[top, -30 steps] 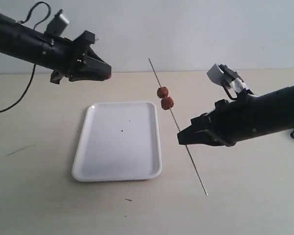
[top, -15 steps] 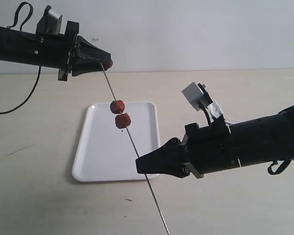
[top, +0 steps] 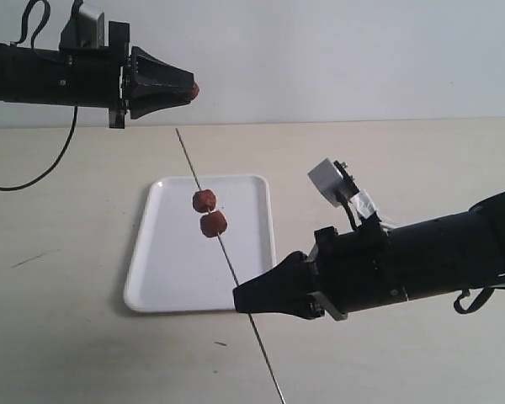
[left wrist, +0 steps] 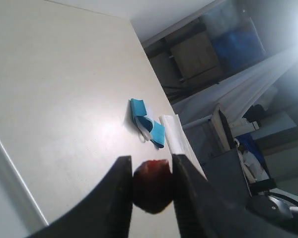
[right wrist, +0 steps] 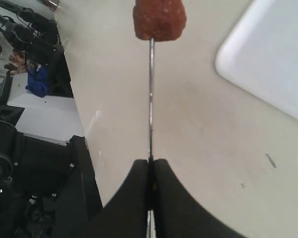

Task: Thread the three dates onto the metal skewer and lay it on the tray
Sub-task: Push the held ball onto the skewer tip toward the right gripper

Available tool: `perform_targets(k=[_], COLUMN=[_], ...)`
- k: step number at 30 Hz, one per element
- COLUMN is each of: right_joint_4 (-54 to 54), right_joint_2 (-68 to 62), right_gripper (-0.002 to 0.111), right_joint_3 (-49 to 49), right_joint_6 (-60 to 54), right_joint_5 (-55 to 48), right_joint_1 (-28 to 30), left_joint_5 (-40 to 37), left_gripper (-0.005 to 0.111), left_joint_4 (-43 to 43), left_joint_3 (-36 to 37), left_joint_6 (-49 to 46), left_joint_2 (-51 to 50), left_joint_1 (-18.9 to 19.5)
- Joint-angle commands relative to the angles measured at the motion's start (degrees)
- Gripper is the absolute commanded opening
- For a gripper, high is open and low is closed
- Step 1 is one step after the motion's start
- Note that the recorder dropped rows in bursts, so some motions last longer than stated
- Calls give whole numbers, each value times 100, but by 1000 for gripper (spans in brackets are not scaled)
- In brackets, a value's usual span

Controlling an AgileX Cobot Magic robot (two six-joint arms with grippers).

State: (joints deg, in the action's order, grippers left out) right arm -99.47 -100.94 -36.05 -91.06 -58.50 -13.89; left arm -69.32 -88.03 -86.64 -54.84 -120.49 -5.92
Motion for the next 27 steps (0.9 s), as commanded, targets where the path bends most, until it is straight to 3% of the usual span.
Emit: perform_targets(k=[1,8,27], right_joint_4=[-47,-47,-47], right_joint_2=[-13,-13,-13], right_gripper=[0,0,0], right_joint_3=[-190,-430,-747], right_joint_6=[-34,173,398], right_joint_5=[-54,764,811], right_joint_1=[-9,-9,-9], left_joint_5=[-64,-64,-64], left_gripper=[28,28,28], left_joint_4=[-78,-78,-91], left_joint_3=[-12,-12,-12], left_joint_6=[-103,-194,-319], left_joint_2=[-13,-13,-13], left_joint_1=[-2,-2,-15])
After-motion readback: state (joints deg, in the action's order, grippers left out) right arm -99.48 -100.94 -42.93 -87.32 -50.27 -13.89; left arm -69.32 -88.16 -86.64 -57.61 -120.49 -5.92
